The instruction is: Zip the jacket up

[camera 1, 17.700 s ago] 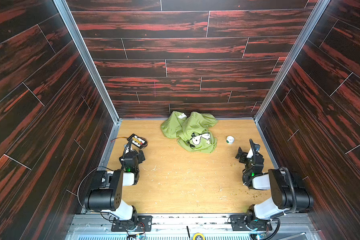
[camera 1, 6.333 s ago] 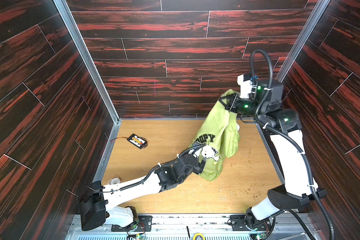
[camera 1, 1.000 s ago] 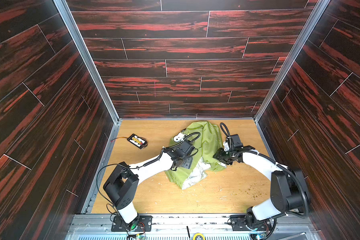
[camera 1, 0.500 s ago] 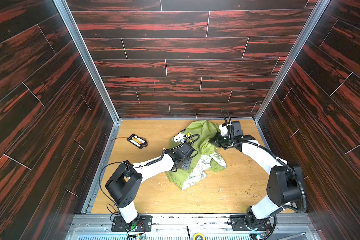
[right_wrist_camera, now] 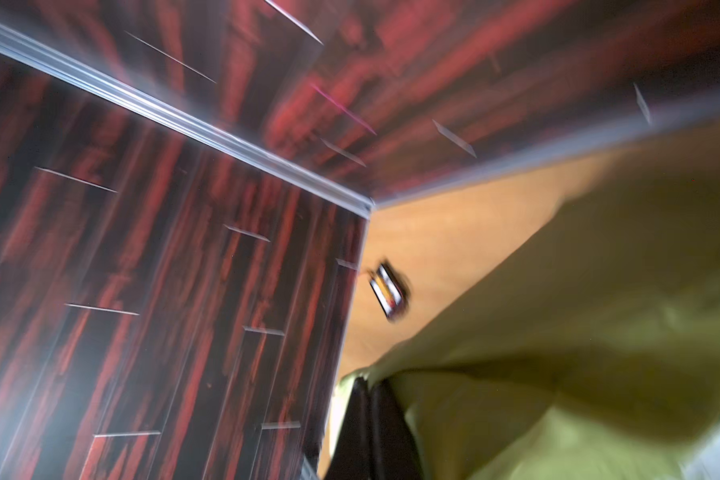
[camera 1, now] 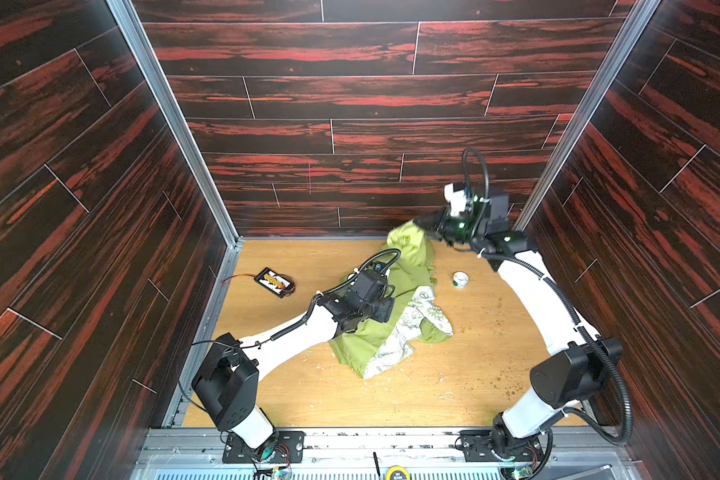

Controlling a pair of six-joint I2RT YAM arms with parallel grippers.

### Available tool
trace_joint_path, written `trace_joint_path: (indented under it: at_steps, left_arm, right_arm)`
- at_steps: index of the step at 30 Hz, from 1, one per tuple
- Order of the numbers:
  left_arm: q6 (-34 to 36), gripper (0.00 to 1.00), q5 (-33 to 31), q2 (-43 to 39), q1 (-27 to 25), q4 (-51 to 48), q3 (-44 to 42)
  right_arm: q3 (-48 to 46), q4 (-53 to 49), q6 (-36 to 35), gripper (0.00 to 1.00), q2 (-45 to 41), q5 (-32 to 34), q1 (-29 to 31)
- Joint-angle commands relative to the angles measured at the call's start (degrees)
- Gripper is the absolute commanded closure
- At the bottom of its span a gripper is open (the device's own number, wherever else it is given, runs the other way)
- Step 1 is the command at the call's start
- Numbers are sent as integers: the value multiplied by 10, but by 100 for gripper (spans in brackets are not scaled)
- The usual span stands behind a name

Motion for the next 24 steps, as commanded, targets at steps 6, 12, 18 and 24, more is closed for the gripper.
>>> trace_joint_path:
  at_steps: [6, 12, 18, 24]
  left_arm:
    - [47, 28, 9, 72, 2, -5, 39]
    - [50, 29, 25, 155, -1, -17, 60]
    - [50, 31, 38, 196, -2, -27, 76]
    - [48, 79, 18, 204, -2, -36, 82]
  right_arm:
    - [260, -144, 17, 100, 151, 100, -25]
    - [396, -246, 39, 100, 272, 160, -52]
    - [380, -261, 23, 100, 333, 180, -55]
    - [386, -278, -1, 100, 380, 177, -55]
